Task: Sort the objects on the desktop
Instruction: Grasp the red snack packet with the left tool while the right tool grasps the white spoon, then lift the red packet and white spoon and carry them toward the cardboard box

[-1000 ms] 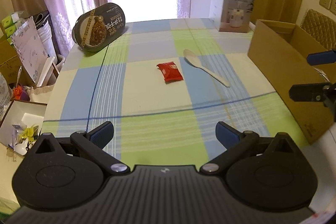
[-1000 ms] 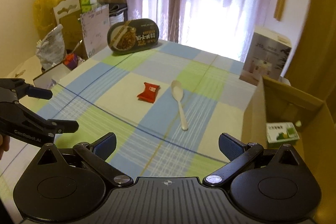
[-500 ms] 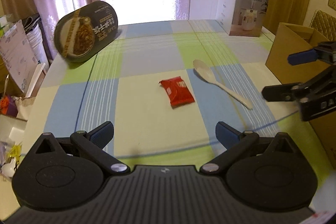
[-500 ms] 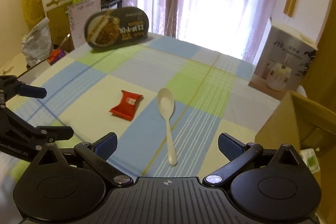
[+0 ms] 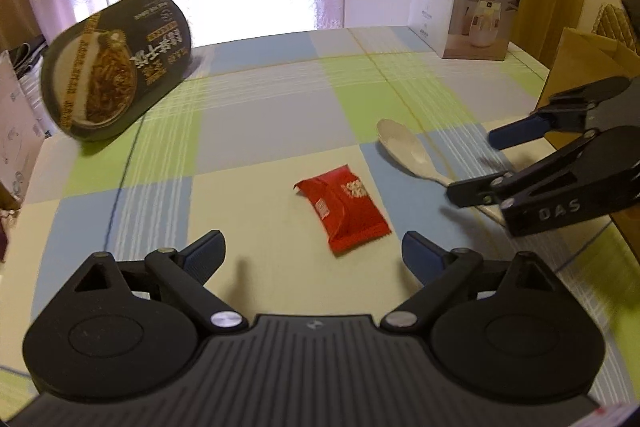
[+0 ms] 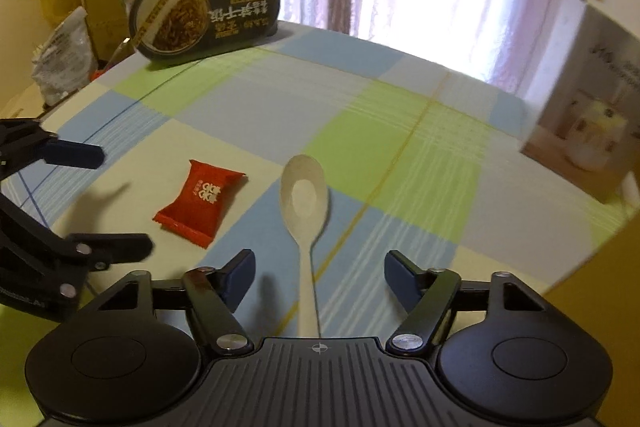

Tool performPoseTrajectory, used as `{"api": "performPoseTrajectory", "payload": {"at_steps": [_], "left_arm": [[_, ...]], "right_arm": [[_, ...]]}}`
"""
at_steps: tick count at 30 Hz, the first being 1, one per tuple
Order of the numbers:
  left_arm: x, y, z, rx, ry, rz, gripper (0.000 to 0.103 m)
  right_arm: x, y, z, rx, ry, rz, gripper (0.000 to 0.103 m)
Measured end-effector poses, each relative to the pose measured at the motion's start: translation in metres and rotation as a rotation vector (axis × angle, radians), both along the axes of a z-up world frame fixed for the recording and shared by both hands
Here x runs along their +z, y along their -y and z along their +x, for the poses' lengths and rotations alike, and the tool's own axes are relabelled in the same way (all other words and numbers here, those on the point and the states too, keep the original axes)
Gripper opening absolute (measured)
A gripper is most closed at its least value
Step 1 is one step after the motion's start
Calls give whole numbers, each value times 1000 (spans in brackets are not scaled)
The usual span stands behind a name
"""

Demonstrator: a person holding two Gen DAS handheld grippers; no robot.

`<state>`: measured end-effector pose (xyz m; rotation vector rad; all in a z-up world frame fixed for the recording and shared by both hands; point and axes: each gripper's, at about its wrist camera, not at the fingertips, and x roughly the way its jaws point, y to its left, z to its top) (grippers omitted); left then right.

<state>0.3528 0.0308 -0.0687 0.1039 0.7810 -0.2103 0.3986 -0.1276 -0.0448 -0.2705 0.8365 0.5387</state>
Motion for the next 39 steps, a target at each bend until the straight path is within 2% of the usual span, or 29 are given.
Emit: {"api": "performPoseTrajectory", "payload": {"at_steps": [12,15,16,21,25,30,34,37,39], "left_arm": [[-17,14,39,-25,-17,-5,82],[-20,16,44,-37,-24,12,73],[-21,14,44,-40,-27,11,67],[-19,-3,40,-42,-28,13,49],[-18,-14,40,-40,-20,24,48],[-18,-13,42,-76,15,49,49],[-20,-11,47,-107,28,41,49],[-21,-13,51,-129,25,14,49],[-21,-13,52,-132,23,-1,42]], "right_arm": [[-13,0,22,3,9,25,64],[-14,-1,27,4,9,36,63],[-15,-2,29,6,6,47,63],[-17,-9,32,32,10,64,63],[-21,-16,34,36,29,65,62],[-22,-21,37,21,45,72,49],[-22,-22,34,26,65,65,30],[-22,-22,31,20,68,63,30],[-22,-22,29,12,68,59,30]]}}
